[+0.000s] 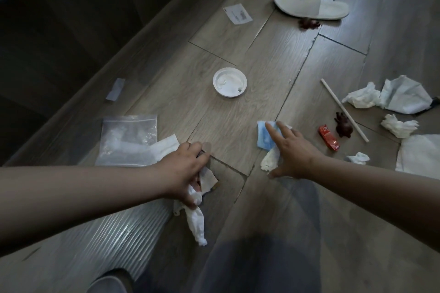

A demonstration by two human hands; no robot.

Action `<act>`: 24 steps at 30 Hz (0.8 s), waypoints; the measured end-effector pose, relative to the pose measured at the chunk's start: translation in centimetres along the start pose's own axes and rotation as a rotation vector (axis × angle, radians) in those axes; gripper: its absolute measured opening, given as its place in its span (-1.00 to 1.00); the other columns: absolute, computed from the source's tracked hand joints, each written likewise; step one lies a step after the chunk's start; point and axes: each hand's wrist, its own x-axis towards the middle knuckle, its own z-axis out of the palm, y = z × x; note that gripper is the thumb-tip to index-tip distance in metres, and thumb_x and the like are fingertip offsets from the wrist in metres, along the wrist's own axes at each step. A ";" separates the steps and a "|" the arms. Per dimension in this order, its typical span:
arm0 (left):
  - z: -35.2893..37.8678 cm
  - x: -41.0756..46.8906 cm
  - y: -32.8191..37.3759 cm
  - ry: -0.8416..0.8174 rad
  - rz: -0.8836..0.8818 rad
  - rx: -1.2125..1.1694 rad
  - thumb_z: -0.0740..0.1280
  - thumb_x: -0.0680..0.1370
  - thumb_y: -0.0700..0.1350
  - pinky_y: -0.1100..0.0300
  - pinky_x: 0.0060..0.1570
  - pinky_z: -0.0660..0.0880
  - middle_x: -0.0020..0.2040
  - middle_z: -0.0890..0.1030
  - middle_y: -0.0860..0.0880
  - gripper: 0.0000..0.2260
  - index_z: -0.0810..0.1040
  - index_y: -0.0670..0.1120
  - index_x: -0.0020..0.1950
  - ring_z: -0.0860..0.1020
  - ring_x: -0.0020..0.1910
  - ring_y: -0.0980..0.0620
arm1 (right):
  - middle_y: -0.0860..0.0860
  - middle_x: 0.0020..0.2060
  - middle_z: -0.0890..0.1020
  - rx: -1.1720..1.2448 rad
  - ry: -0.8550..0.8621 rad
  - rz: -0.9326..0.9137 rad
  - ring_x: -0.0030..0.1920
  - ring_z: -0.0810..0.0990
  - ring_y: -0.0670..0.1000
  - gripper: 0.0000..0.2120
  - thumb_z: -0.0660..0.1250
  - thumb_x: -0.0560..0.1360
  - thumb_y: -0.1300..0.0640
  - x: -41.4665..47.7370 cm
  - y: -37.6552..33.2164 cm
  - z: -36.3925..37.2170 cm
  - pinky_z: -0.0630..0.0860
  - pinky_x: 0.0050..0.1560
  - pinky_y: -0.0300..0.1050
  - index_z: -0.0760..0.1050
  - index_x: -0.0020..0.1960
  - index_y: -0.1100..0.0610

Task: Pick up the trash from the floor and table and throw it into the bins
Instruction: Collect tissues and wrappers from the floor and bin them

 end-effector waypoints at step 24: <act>1.1 -1.2 0.3 -0.048 -0.106 -0.159 0.42 0.30 0.21 0.13 -0.08 0.50 0.05 0.49 0.08 -0.57 0.53 0.04 0.08 0.53 -0.02 0.07 | 0.08 0.51 0.13 0.477 0.122 0.187 0.49 0.12 0.11 0.18 0.47 0.23 -0.36 0.9 -4.6 0.0 0.23 0.41 0.08 -0.14 0.57 0.02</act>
